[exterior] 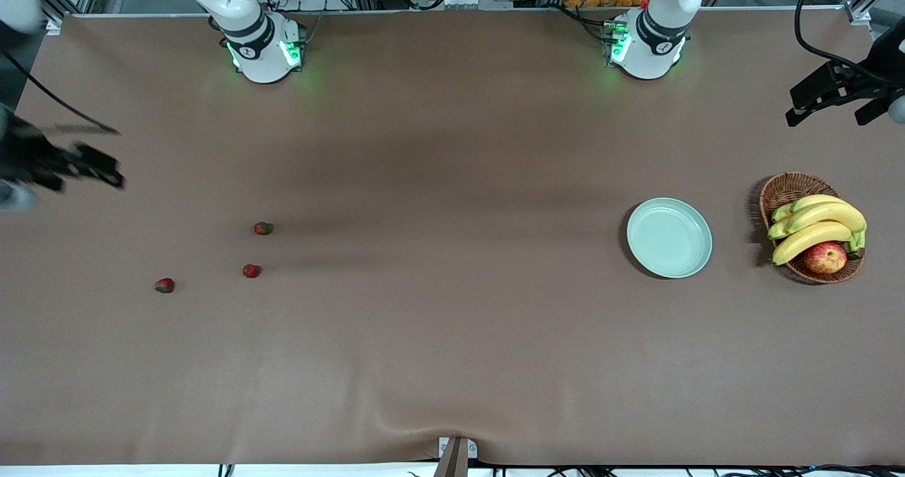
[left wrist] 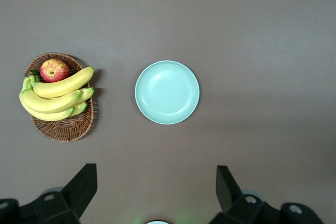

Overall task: Collect all strawberries into plate
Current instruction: 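Move the right gripper down over a red strawberry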

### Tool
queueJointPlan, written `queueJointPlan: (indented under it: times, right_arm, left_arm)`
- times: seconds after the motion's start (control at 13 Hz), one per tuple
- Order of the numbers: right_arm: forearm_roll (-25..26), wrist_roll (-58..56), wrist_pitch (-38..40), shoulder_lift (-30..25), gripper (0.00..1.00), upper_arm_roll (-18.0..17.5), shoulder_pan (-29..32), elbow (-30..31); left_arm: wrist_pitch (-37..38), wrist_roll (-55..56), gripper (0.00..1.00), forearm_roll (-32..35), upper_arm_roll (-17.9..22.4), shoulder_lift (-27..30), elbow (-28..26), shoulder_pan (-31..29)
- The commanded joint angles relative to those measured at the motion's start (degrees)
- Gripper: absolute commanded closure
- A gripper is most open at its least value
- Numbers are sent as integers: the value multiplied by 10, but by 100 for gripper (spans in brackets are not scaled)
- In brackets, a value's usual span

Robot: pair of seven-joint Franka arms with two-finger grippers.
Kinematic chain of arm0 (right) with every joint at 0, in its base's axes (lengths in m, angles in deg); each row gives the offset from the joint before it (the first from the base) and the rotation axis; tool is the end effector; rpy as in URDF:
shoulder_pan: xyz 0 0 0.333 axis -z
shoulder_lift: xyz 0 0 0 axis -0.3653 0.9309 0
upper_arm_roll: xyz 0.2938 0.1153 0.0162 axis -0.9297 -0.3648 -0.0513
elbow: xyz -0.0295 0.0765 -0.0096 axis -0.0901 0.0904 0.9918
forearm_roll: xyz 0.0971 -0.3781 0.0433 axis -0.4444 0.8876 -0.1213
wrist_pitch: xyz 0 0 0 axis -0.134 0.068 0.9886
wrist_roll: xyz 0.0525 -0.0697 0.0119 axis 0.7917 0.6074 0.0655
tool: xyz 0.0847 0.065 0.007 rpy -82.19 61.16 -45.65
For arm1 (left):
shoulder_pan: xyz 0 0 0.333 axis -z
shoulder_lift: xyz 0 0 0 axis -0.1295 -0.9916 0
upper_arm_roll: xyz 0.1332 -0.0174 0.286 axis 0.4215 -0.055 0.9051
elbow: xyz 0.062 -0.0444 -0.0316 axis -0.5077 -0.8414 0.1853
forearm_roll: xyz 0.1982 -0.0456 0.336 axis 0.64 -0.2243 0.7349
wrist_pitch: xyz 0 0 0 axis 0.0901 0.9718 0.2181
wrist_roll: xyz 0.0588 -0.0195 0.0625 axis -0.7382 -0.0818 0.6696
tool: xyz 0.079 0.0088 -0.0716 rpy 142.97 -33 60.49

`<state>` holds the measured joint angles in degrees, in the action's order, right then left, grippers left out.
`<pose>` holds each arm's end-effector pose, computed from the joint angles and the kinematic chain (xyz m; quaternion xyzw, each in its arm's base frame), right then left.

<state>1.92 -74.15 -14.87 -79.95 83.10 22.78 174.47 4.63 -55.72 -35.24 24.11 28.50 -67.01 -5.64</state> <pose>0.5954 -0.0107 0.5603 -0.9992 -0.0323 0.0216 0.0093 0.5221 -0.0341 0.6804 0.9999 0.0052 0.0070 0.0051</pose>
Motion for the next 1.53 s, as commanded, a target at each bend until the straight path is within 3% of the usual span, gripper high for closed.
queueJointPlan:
  times: [0.0,0.46,0.69,0.84,1.46]
  right_arm:
    - [-3,9,-55,67,0,3,-20,0]
    - [-4,9,-155,199,0,3,-37,1]
    - [-51,3,-174,257,4,4,-36,1]
    - [-52,1,-197,287,6,4,-35,1]
    - [-52,3,-244,335,11,4,-37,37]
  left_arm:
    - [3,-8,0,-12,1,9,-4,0]
    - [2,-9,0,-13,0,10,-7,0]
    - [1,-8,0,-13,-3,9,-11,0]
    - [-6,-8,0,-12,-4,9,-21,1]
    - [-54,-9,0,-12,-11,14,-85,0]
